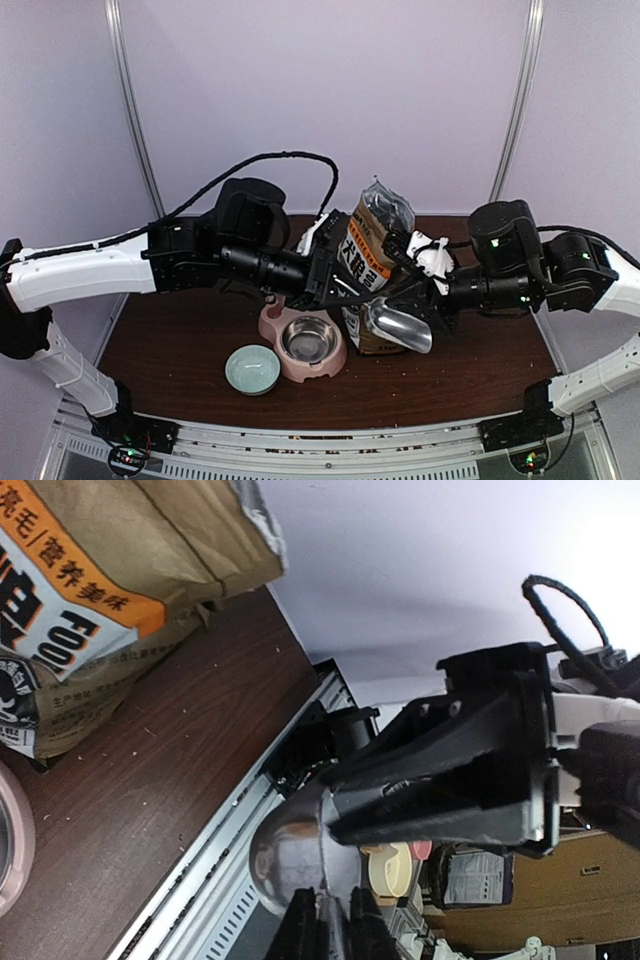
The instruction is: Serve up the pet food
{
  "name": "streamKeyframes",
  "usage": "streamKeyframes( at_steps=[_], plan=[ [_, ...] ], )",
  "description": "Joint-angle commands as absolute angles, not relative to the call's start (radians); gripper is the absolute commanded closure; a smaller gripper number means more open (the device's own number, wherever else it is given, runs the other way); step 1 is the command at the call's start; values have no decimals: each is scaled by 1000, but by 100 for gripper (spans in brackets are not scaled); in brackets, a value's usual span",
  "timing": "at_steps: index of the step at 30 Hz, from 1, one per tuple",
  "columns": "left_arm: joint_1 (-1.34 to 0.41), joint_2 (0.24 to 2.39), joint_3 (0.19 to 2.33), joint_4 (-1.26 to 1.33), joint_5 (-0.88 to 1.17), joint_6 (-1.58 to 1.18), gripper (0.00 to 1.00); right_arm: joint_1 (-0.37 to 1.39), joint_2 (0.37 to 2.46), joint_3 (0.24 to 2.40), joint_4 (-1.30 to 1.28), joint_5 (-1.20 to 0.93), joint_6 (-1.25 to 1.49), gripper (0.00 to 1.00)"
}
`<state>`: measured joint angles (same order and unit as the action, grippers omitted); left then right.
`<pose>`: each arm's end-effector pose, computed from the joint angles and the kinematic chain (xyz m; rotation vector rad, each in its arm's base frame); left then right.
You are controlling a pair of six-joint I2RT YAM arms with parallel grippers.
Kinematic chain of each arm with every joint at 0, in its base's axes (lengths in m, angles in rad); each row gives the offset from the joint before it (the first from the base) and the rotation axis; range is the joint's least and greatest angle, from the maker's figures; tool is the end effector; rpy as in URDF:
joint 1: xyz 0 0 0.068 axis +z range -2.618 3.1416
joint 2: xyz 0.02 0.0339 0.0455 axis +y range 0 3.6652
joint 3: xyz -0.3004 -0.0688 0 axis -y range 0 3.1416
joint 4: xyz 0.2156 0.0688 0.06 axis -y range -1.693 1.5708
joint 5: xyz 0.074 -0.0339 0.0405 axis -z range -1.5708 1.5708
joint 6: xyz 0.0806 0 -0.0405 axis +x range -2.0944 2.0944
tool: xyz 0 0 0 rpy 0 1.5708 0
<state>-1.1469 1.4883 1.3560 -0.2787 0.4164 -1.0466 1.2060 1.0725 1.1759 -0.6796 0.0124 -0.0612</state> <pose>0.1152 -0.3345 0.3849 0.4581 2.4124 -1.6521 0.0774 0.1999 0.3751 -1.3079 1.7929 0.6409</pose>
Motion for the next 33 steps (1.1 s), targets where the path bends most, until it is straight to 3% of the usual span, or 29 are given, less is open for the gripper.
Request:
streamKeyframes(
  at_steps=[1,4,7,12,26,33],
  plan=[
    [-1127,1442,1320,-213,337,-1064,100,1211,1005,1139,-564,59,-10,62],
    [-1117,1421,1298,-181,302,-1072,100,1211,983,1113,-528,67,7,37],
    [-1104,1403,1283,-157,273,-1076,100,1208,977,1104,-509,90,31,20],
    [-1086,1367,1257,-112,233,-1076,100,1177,976,1097,-481,162,118,4],
    [-1060,1236,1203,-80,120,-904,100,1035,985,1090,-344,264,329,0],
    [-1061,1165,1151,-16,50,-668,100,928,992,1152,-387,113,491,0]
  ],
)
